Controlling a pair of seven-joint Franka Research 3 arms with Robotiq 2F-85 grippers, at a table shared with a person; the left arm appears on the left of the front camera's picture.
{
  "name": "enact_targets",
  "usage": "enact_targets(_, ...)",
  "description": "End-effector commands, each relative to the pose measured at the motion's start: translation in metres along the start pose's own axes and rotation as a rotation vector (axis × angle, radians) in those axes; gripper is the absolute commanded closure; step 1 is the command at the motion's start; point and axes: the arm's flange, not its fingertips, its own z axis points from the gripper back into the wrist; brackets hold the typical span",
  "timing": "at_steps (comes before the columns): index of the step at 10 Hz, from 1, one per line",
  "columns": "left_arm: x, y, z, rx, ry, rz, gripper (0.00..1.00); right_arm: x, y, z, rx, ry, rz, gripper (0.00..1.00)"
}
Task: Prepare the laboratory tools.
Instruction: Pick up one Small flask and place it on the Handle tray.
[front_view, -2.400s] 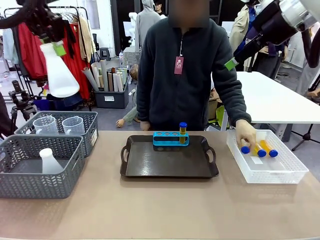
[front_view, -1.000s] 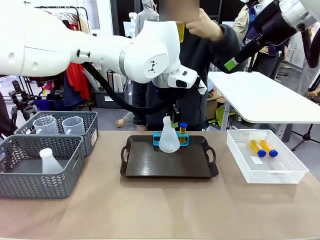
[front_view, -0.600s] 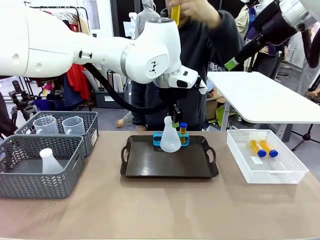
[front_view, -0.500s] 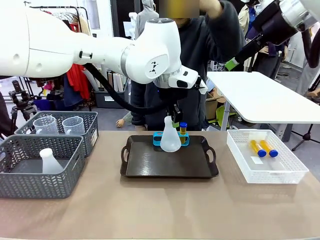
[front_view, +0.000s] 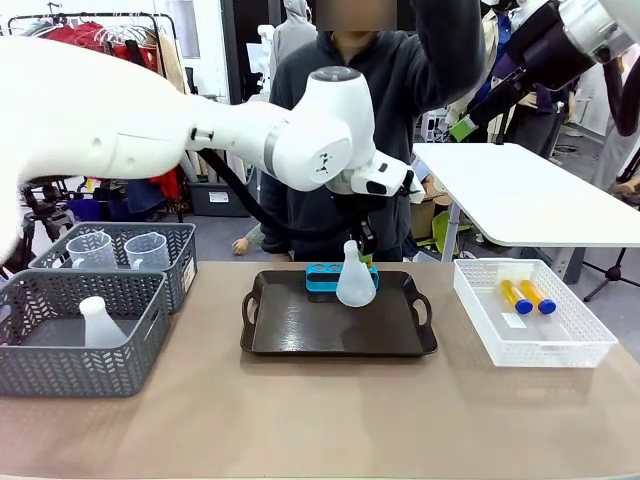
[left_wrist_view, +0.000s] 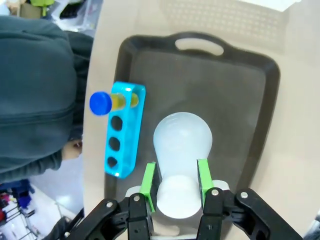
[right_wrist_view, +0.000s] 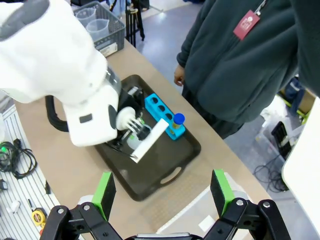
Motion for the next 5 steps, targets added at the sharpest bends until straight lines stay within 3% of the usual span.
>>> enact_targets(1, 0.017, 0.008, -0.01, -0.025, 0.011, -0.04, 1.0, 0.0, -0.001, 0.002, 0.001, -0.003, -0.001, 0.0)
enact_targets(5, 0.025, 0.004, -0.038, -0.095, 0.041, -0.063, 1.0, 0.0, -0.001, 0.002, 0.001, -0.003, -0.001, 0.0)
